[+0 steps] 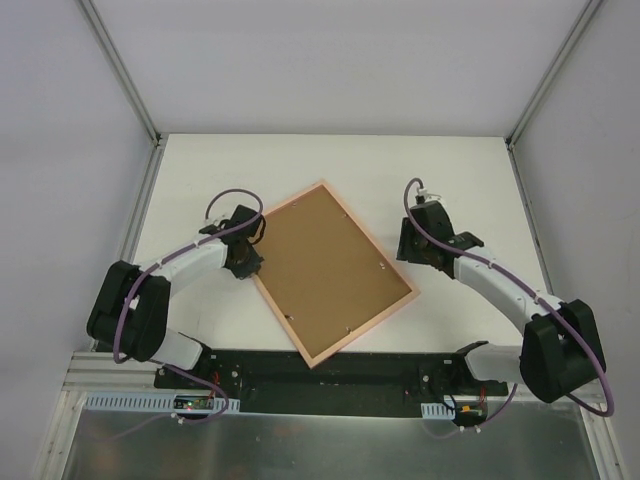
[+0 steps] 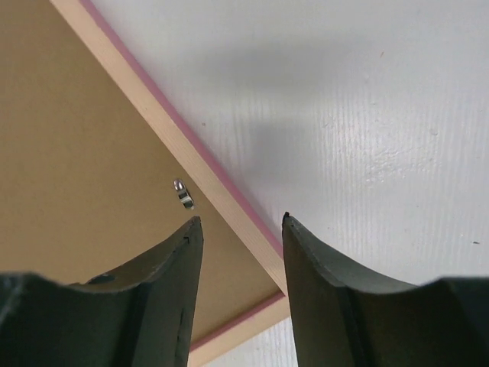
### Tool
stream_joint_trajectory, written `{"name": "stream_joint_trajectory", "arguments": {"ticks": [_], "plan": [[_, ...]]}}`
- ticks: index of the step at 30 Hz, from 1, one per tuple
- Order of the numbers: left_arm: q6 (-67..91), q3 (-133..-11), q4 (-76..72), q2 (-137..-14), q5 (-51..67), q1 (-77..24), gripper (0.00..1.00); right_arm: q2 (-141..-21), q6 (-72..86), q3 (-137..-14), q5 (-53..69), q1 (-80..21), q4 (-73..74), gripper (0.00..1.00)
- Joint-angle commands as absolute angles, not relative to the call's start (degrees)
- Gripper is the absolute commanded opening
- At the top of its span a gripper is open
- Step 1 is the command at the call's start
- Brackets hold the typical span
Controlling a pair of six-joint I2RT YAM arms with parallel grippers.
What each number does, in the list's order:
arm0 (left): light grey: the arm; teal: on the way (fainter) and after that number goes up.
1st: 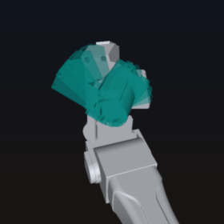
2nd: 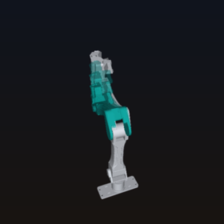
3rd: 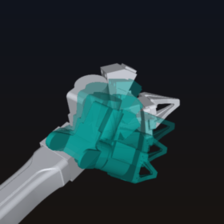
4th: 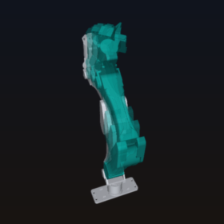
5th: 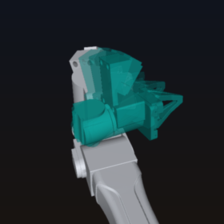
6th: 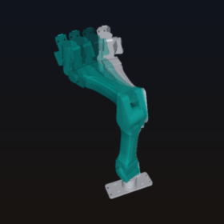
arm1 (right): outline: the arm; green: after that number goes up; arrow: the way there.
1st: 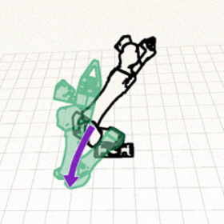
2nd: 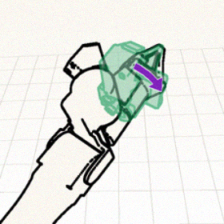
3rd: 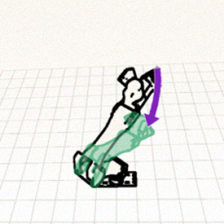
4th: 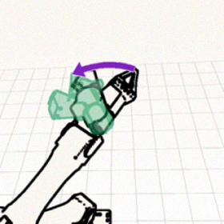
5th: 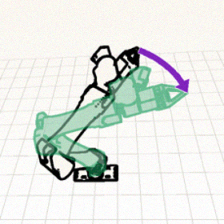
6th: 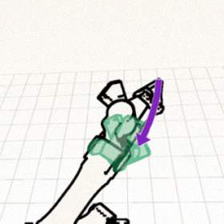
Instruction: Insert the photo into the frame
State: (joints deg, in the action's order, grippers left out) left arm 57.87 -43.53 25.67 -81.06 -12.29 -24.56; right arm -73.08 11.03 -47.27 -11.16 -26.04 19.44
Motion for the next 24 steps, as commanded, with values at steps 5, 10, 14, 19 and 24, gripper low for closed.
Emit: {"name": "stream_joint_trajectory", "arguments": {"ticks": [5,10,14,19,24], "plan": [[39.5,-48.1,17.3,-88.6,-6.6,-19.8,0.0,-75.0,6.2,-44.1,-7.4,-28.0,17.8,0.63],[35.8,-48.6,15.4,-90.8,-2.2,-16.6,0.0,-79.5,5.0,-44.7,-6.9,-29.1,16.1,0.65],[33.7,-49.2,15.3,-91.5,-1.2,-16.0,0.0,-83.0,4.1,-46.5,-8.2,-30.6,15.7,0.68],[31.9,-49.5,15.3,-91.5,-0.7,-15.4,0.0,-85.3,4.1,-48.3,-9.0,-31.9,15.5,0.68],[30.9,-49.4,15.3,-91.3,-0.2,-15.0,0.0,-88.3,4.8,-50.3,-10.6,-32.2,14.9,0.68]]}}
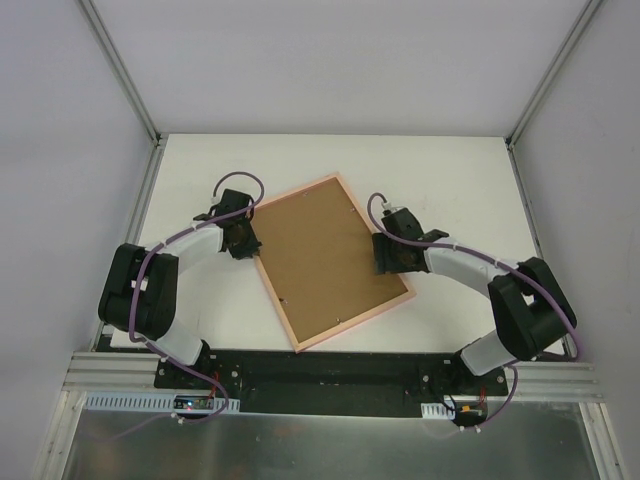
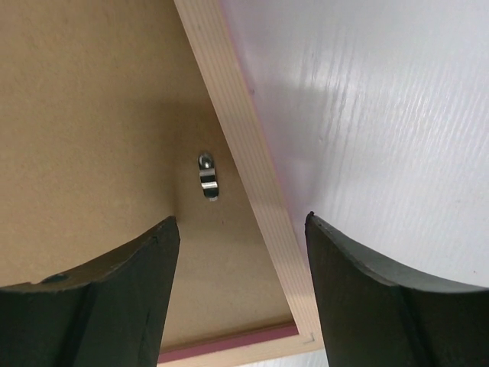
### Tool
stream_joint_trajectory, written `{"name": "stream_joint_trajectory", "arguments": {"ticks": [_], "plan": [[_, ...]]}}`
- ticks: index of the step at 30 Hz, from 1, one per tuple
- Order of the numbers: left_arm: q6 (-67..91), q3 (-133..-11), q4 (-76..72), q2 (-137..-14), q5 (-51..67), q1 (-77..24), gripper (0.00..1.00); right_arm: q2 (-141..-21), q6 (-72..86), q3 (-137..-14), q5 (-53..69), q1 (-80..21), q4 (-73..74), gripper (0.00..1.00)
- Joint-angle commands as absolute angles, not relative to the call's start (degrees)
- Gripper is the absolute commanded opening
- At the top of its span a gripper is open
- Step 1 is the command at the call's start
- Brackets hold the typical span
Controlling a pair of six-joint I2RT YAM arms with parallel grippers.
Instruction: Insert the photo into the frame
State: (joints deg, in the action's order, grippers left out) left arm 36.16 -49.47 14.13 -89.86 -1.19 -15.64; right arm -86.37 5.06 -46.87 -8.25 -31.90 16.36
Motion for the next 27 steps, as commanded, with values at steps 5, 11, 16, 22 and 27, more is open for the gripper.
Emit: {"name": "stream_joint_trajectory", "arguments": {"ticks": [5,11,16,22,27], "plan": [[30.9,-48.8,15.3,-91.1,-0.1,-14.7,0.0,-91.1,5.8,-51.9,-10.5,-32.2,14.5,0.62],[30.9,-48.8,15.3,-90.5,-0.1,-14.5,0.0,-91.8,6.5,-51.1,-10.6,-32.3,13.7,0.48],[30.8,-49.1,15.3,-90.4,1.5,-14.1,0.0,-90.5,6.9,-49.7,-9.9,-32.3,13.1,0.38],[30.3,-50.0,15.4,-90.5,2.2,-13.5,0.0,-90.4,7.2,-49.4,-9.3,-32.3,12.7,0.29],[29.7,-50.2,15.4,-90.3,3.0,-13.4,0.0,-90.8,8.5,-49.3,-8.8,-32.8,12.0,0.25]]}}
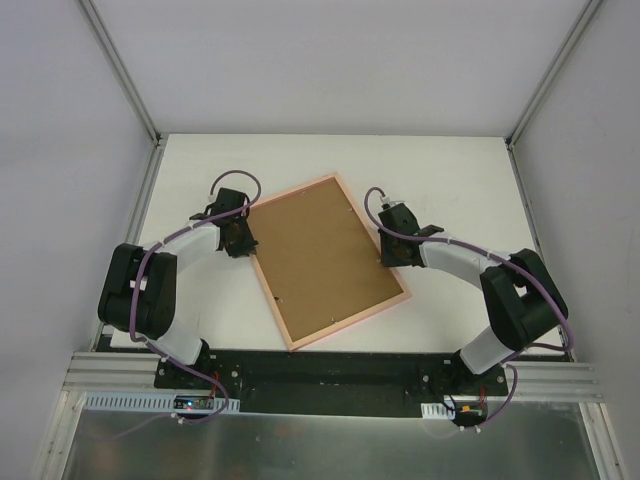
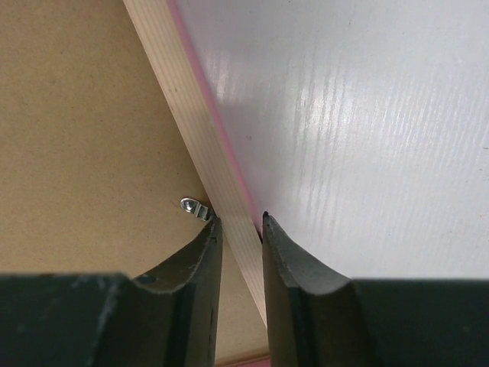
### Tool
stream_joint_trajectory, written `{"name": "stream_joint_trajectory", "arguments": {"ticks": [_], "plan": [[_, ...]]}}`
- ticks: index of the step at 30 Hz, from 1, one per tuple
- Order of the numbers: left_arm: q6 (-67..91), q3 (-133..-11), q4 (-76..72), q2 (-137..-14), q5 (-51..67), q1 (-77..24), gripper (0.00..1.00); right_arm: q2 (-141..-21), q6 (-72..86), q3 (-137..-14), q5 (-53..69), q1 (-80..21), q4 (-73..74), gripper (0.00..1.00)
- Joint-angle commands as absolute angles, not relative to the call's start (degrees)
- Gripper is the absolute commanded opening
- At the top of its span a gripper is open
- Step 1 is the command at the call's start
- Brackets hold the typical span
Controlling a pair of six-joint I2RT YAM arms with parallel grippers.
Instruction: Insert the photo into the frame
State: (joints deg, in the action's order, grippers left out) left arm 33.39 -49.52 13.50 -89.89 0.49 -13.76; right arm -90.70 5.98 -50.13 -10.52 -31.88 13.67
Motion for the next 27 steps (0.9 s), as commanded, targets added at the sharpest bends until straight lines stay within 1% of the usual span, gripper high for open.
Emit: {"name": "stream_joint_trajectory", "arguments": {"ticks": [1,5,8,11,16,20,21,23,24,27], "plan": [[29.5,-50.1,15.4,-90.3,3.2,-13.4,0.0,-90.7,9.1,-49.2,-8.9,-32.9,11.9,0.23],[28.7,-50.1,15.4,-90.3,3.8,-13.4,0.0,-90.1,11.0,-48.2,-8.9,-33.8,10.2,0.19],[27.7,-50.7,15.3,-90.5,4.7,-13.4,0.0,-89.4,13.0,-47.6,-9.3,-36.7,9.9,0.17],[27.7,-52.0,15.3,-91.1,5.1,-13.4,0.0,-88.3,16.0,-46.3,-10.8,-39.4,9.9,0.11],[27.6,-55.0,15.5,-93.7,5.4,-12.7,0.0,-86.1,19.2,-43.4,-12.8,-41.9,9.6,0.11],[27.2,-58.4,15.5,-96.7,7.0,-11.6,0.01,-84.0,20.1,-41.6,-12.6,-43.6,8.6,0.14],[27.1,-59.2,15.4,-97.2,7.3,-11.5,0.03,-83.6,20.2,-41.3,-12.7,-43.9,8.6,0.16],[26.7,-60.4,15.4,-97.6,7.6,-11.3,0.11,-83.0,20.2,-40.8,-13.1,-44.3,8.7,0.2],[26.5,-60.8,15.6,-97.5,7.8,-11.2,0.14,-82.7,20.2,-40.5,-13.4,-44.3,8.8,0.24],[26.0,-61.5,15.8,-96.0,8.1,-10.9,0.25,-82.1,19.5,-40.6,-14.5,-44.3,9.5,0.29]]}}
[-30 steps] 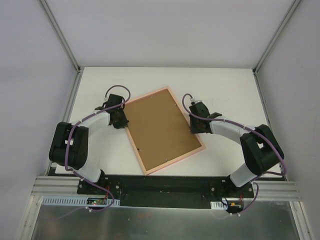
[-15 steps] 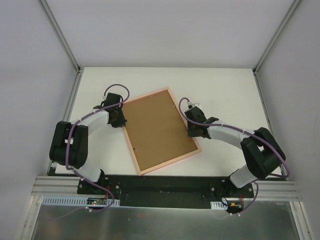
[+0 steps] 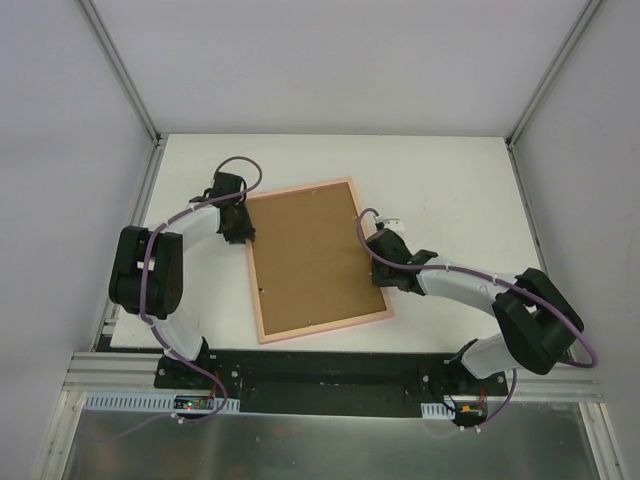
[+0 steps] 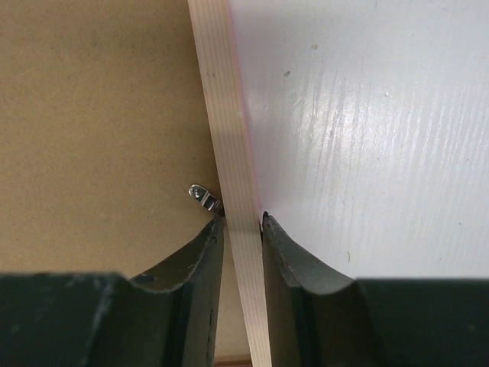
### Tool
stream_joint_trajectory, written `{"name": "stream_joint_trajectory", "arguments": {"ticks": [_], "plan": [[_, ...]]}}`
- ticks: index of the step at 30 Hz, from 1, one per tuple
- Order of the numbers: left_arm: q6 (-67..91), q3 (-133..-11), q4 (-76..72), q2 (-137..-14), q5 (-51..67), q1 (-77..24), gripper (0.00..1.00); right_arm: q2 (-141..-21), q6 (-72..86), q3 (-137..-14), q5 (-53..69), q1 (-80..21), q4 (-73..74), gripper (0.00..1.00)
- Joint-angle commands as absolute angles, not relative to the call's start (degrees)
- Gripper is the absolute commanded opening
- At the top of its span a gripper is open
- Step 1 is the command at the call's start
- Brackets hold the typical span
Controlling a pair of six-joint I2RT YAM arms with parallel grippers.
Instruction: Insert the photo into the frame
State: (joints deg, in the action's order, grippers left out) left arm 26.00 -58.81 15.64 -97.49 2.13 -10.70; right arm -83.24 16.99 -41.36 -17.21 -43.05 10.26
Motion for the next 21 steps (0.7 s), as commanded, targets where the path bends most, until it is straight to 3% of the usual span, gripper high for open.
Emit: {"name": "stream_joint_trajectory", "arguments": {"ticks": [1,6,11,21], "plan": [[25.8,-61.5,16.0,-95.2,8.3,-10.8,0.29,-81.9,19.3,-40.9,-14.9,-44.3,9.9,0.3],[25.4,-60.7,16.7,-90.9,8.5,-10.7,0.37,-81.6,17.9,-43.2,-16.1,-44.3,11.9,0.36],[26.5,-58.7,18.0,-87.9,9.0,-10.6,0.36,-83.1,14.5,-46.6,-17.4,-44.2,13.7,0.45],[30.9,-53.0,18.5,-84.8,7.8,-10.6,0.36,-86.3,6.8,-49.0,-17.2,-44.2,14.2,0.48]]}}
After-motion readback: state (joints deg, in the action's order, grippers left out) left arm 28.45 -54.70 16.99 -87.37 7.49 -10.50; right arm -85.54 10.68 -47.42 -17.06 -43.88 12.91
